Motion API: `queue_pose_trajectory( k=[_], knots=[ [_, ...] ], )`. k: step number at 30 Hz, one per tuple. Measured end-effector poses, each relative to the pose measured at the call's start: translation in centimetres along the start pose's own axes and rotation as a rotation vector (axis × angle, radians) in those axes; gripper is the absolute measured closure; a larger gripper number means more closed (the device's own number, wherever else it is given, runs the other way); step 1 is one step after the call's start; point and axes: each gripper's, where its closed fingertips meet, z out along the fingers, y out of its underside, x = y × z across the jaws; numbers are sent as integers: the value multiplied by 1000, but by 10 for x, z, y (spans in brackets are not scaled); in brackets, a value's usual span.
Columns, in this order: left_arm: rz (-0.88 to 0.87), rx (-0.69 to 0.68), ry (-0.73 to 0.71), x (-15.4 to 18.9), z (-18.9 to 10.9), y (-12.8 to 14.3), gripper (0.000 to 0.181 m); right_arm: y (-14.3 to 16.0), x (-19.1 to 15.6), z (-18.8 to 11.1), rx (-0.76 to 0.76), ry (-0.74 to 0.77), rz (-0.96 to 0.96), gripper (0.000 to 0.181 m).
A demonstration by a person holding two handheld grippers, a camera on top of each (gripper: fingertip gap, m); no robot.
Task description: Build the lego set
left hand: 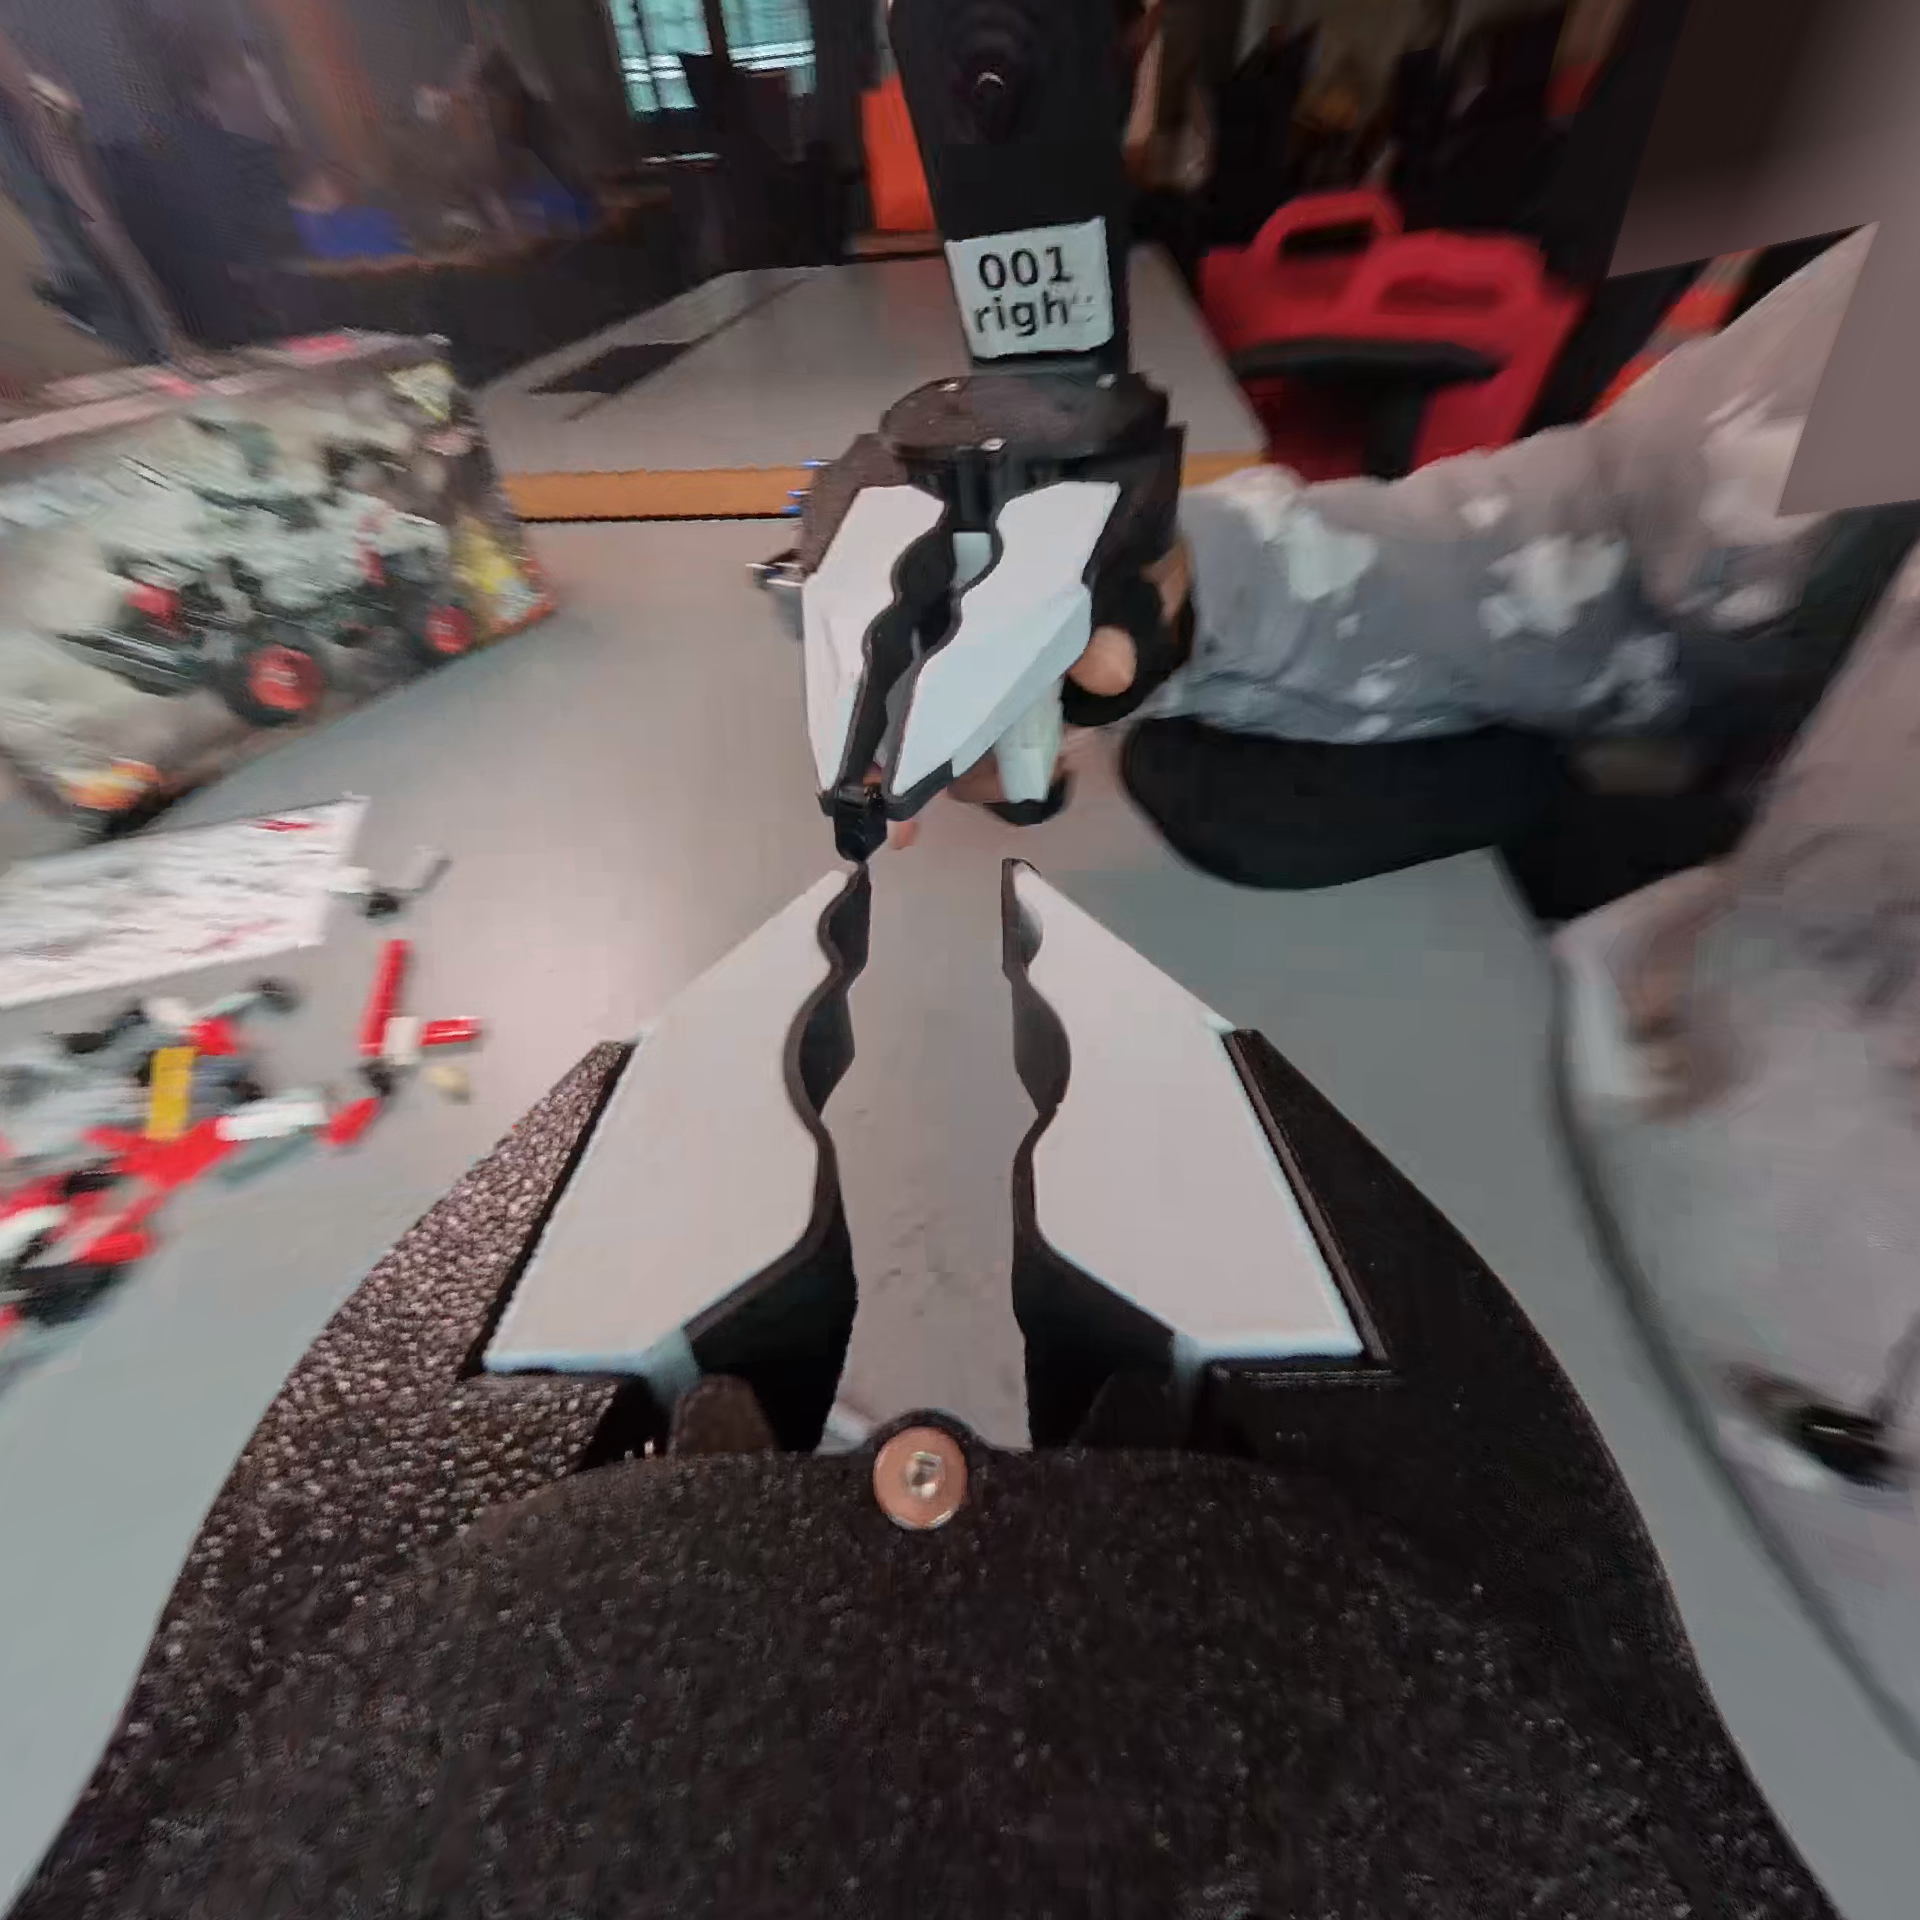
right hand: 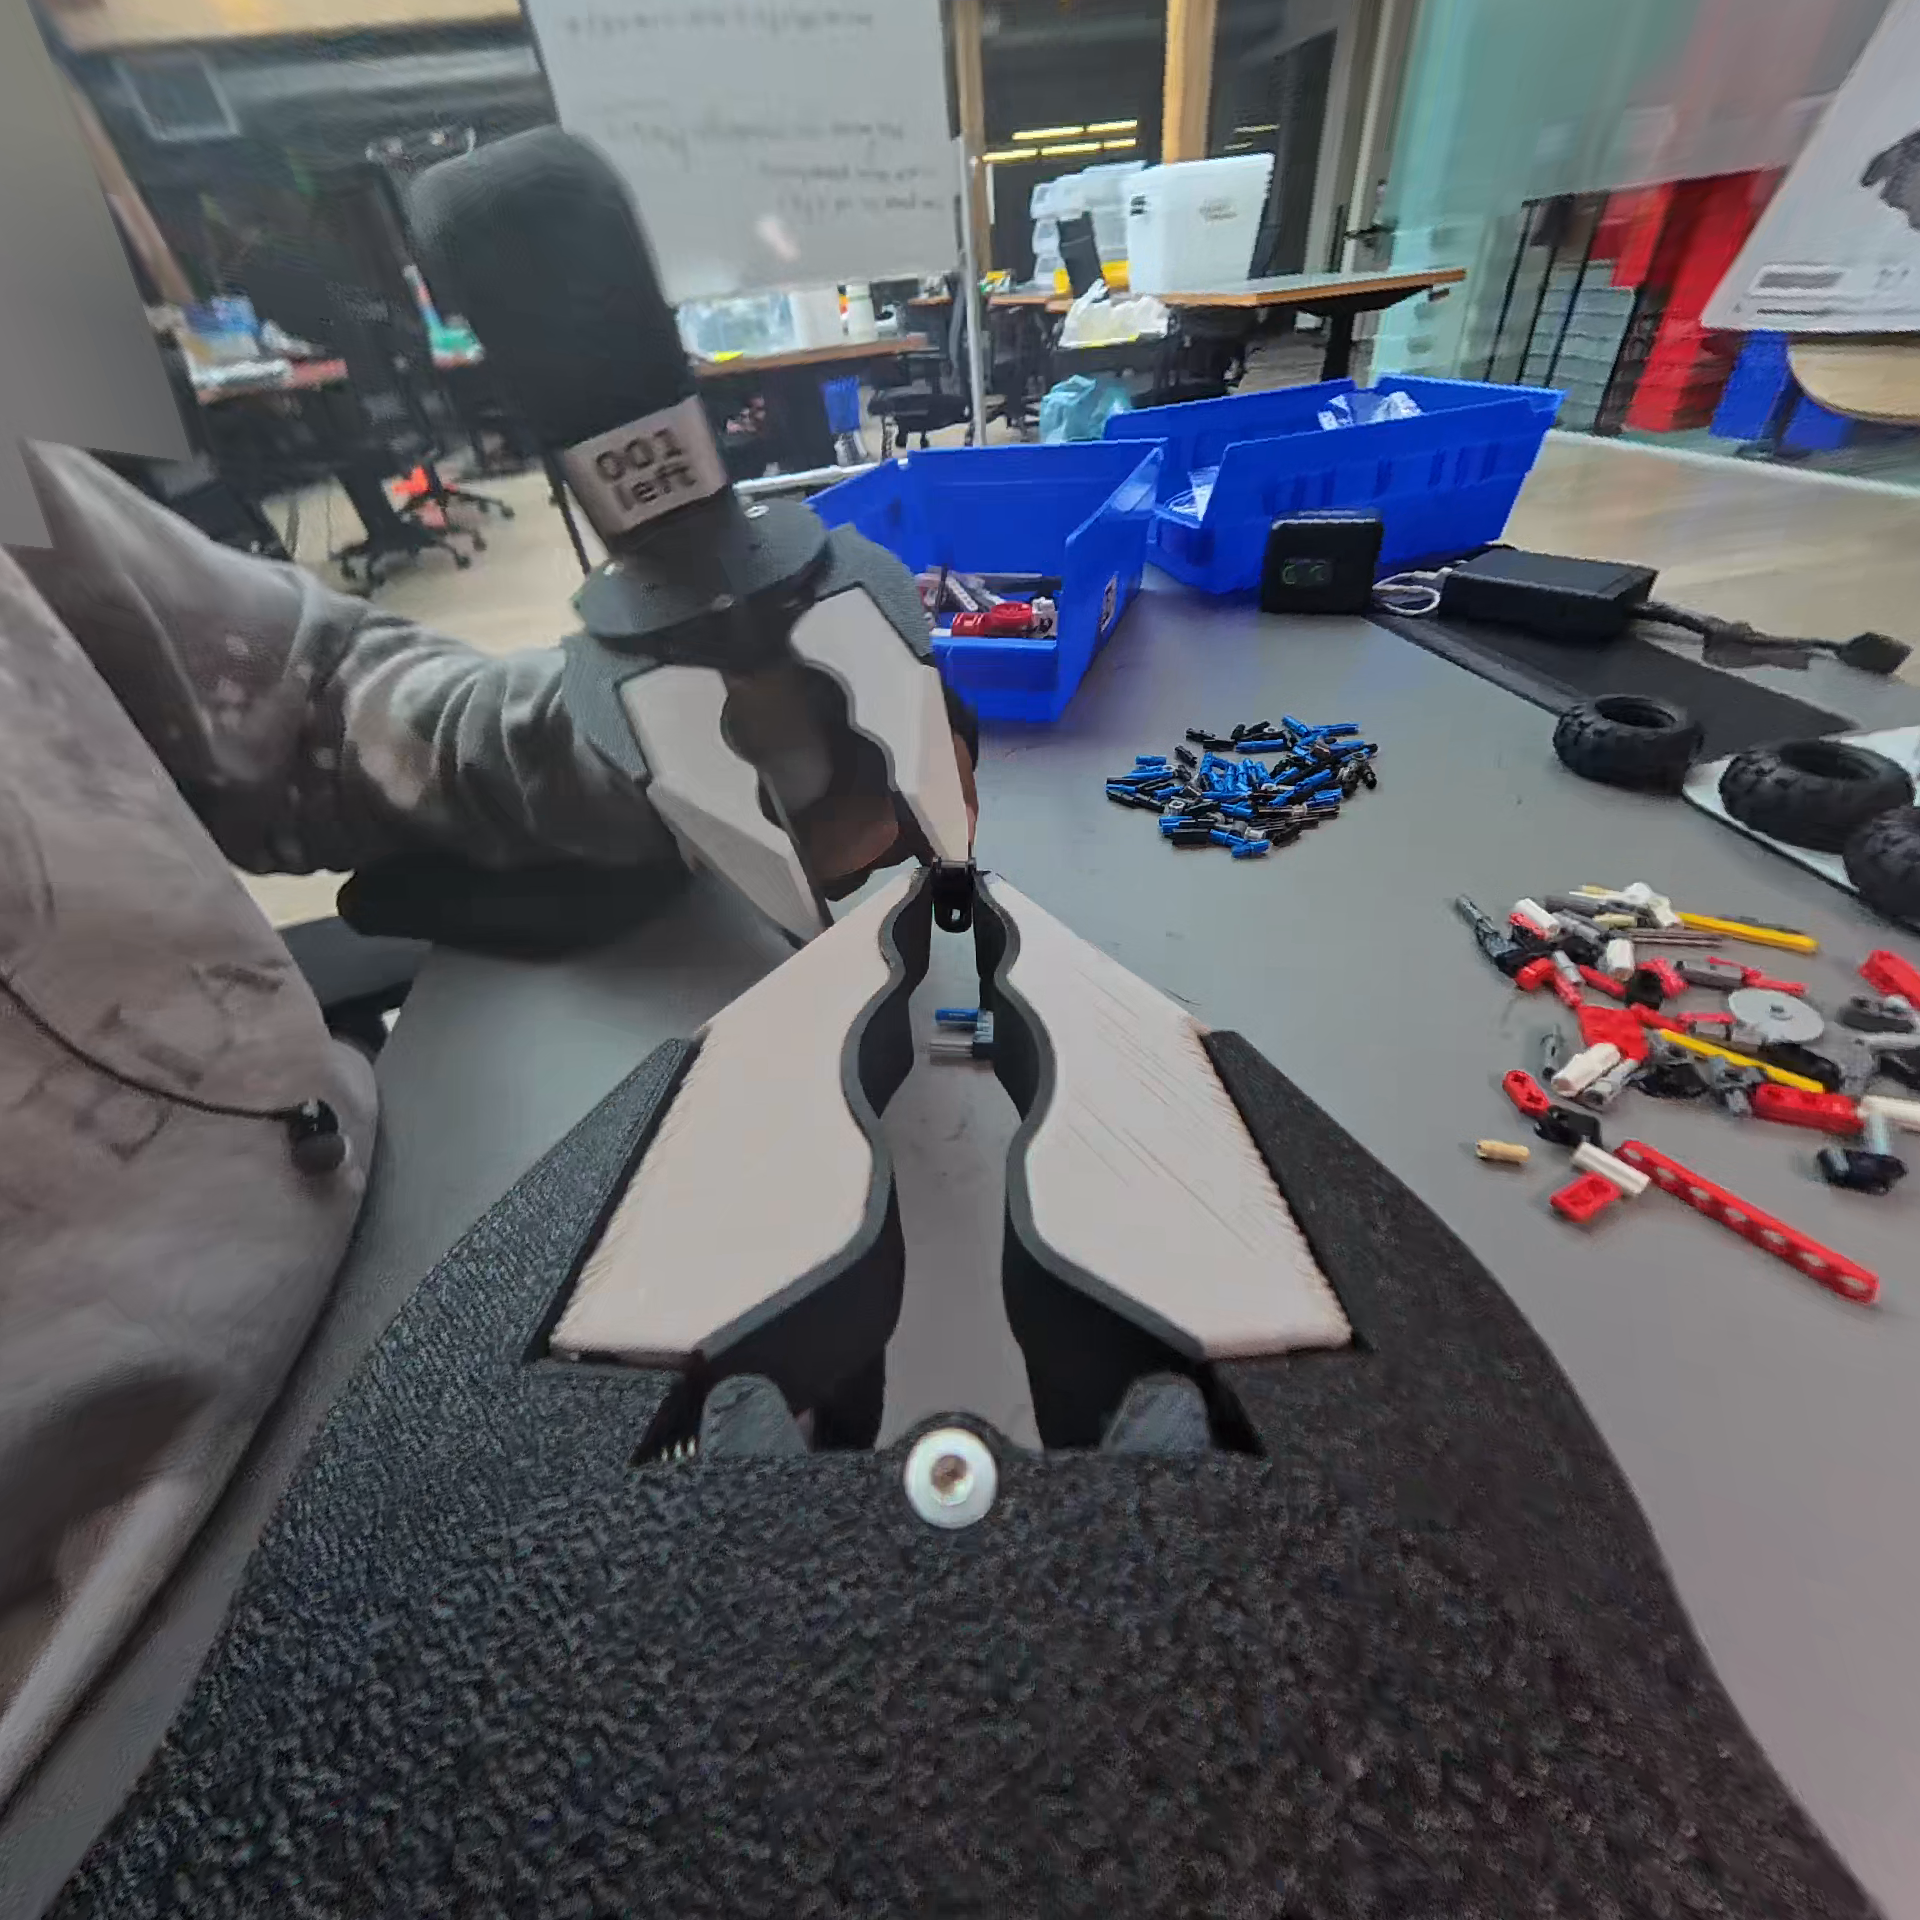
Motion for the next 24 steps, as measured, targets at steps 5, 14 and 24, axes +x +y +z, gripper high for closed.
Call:
queue_pose_trajectory(
  k=[5,14,24],
  knots=[
    [-654,173,509,21,-16,-24,154,-14,-39,-12,-69,-267,-165,174],
    [-732,197,779,53,-26,-39,161,-27,-67,-6,-247,-537,-299,174],
    [-730,239,879,66,-35,-50,169,-30,-96,-4,-269,-731,-253,174]
  ],
)
